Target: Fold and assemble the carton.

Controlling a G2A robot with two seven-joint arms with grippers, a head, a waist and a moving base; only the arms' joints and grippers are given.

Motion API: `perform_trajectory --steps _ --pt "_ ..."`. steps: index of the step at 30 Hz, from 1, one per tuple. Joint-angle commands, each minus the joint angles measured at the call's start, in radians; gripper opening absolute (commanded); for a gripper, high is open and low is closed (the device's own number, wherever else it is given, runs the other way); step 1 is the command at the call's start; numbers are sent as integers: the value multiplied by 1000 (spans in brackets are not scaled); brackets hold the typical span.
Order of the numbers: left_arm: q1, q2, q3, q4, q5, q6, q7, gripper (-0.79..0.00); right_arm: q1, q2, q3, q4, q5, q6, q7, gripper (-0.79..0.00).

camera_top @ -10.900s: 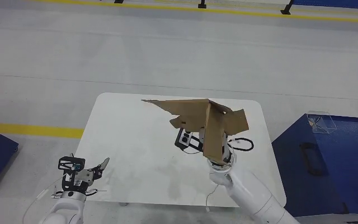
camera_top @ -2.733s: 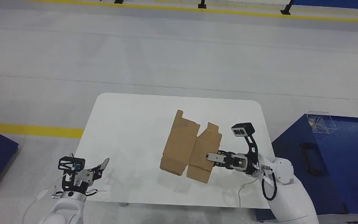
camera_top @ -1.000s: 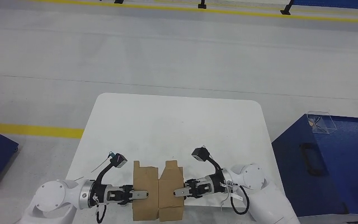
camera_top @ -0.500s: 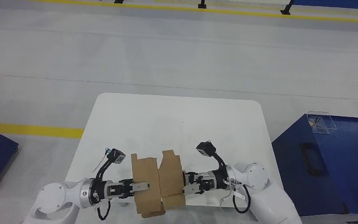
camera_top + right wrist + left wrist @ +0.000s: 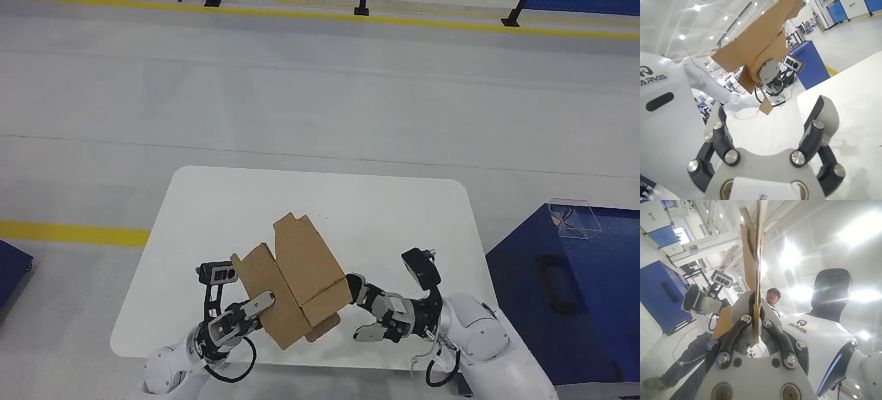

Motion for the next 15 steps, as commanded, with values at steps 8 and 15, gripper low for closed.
perform_trajectory --steps 8,15 --pt "-27 -15 51 36 11 -25 27 -785 -3 -4 -57 3 -61 3 -69 -785" --pt "-20 -19 52 46 -18 -25 26 -785 9 -4 -99 6 -73 29 -77 -785"
